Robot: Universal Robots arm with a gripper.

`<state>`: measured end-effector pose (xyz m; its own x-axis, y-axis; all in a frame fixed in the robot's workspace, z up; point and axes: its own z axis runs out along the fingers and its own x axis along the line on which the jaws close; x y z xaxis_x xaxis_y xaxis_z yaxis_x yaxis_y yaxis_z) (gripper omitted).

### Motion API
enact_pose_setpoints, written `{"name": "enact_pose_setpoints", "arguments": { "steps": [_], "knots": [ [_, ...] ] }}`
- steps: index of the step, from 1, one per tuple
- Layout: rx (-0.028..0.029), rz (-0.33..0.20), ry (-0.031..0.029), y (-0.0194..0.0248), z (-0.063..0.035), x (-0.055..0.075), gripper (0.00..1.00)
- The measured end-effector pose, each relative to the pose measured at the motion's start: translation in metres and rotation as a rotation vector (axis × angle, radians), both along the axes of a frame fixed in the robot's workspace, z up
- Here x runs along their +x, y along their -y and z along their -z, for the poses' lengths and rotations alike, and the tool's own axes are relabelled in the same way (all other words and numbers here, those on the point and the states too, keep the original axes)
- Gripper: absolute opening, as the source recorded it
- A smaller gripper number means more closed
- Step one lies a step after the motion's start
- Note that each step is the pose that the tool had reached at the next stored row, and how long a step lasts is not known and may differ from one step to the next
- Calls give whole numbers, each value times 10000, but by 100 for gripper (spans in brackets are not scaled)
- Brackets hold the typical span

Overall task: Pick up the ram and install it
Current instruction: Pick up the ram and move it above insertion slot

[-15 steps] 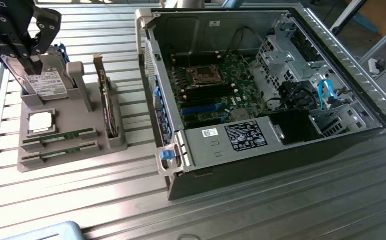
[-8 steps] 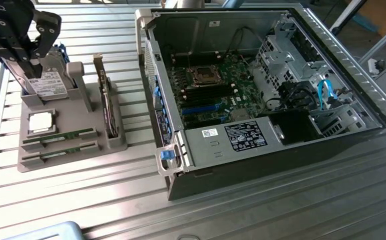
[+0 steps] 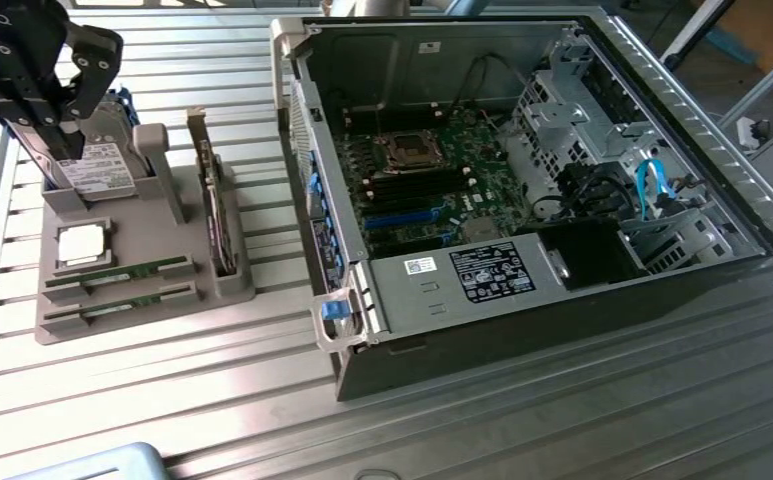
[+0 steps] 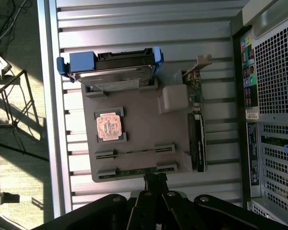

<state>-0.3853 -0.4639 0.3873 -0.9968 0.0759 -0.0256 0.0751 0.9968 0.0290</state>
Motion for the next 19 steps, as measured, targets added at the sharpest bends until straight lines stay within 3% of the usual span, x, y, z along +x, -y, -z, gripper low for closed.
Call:
{"name": "enact_pose_setpoints", "arguments": {
  "steps": [10, 19],
  "knots": [
    [0, -44, 1, 0, 0, 0, 11],
    [0, -766, 1, 5, 0, 0, 11]
  ]
}}
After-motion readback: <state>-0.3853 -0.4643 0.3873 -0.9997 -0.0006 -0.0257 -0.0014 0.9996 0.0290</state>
